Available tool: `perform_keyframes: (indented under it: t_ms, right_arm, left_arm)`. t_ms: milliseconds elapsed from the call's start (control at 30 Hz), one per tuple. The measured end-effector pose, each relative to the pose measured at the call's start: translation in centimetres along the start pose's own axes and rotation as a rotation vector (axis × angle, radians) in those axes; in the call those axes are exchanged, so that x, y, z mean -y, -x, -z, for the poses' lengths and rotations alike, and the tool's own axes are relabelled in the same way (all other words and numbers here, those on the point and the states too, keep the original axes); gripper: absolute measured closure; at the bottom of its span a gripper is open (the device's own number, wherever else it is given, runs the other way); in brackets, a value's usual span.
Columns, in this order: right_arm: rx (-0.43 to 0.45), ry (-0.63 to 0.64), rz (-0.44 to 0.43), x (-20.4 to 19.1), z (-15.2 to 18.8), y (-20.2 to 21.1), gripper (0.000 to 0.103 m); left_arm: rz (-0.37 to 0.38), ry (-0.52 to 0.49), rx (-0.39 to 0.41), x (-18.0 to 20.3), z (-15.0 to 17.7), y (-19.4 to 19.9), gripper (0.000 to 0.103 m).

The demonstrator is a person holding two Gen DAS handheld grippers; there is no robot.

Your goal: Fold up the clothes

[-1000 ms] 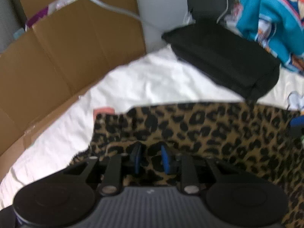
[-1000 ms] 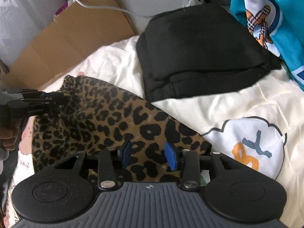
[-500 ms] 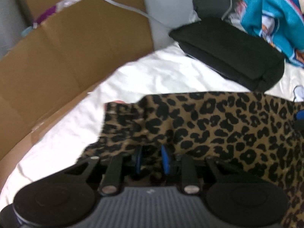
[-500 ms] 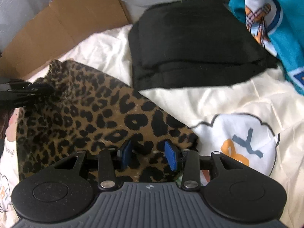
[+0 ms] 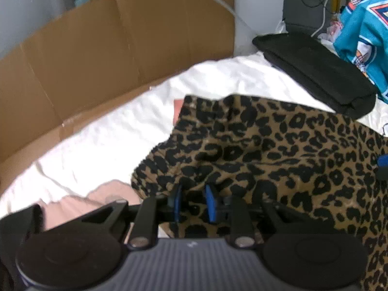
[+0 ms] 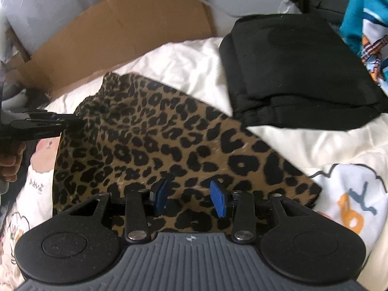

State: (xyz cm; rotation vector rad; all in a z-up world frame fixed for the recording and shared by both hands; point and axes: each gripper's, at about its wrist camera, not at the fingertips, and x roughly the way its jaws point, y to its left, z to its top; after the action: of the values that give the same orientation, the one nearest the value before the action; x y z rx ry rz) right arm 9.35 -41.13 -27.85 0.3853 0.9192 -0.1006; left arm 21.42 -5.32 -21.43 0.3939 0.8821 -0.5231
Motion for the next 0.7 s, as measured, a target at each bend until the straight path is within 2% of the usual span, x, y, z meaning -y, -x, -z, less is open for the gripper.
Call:
perform_keyframes:
  t_ms: [167,300,400,467,533,600,700]
  right_arm:
    - [-0.044,0.008,0.025,0.2,0.6,-1.5,0.058]
    - [-0.048,0.048,0.053,-0.1,1.1,-1.7,0.058]
    - [-0.049,0.042,0.089,-0.5,1.3,-1.7,0.058]
    - [-0.058,0.043,0.107,-0.7,1.2,-1.5,0.057]
    - [-0.062,0.005,0.111,-0.6,1.1,-0.9,0.057]
    - [-0.048,-0.046,0.087,-0.2,1.1,0.2,0.057]
    - [-0.013,-0.053,0.053,-0.1,1.2,2.0,0.057]
  left_arm:
    - [0.005,-0.007,0.015,0.5,0.5,-1.5,0.079]
    - [-0.037,-0.077,0.053,2.1,1.2,-1.7,0.080]
    - [-0.068,-0.143,0.046,3.2,1.3,-1.4,0.080]
    - [-0.051,-0.117,0.026,3.0,0.9,-0.7,0.078]
    - [-0.022,-0.043,0.014,2.4,0.5,0.5,0.078]
    - [-0.001,0.015,0.005,2.3,0.5,1.9,0.078]
    - [0.036,0.053,0.005,2.9,0.9,4.1,0.078]
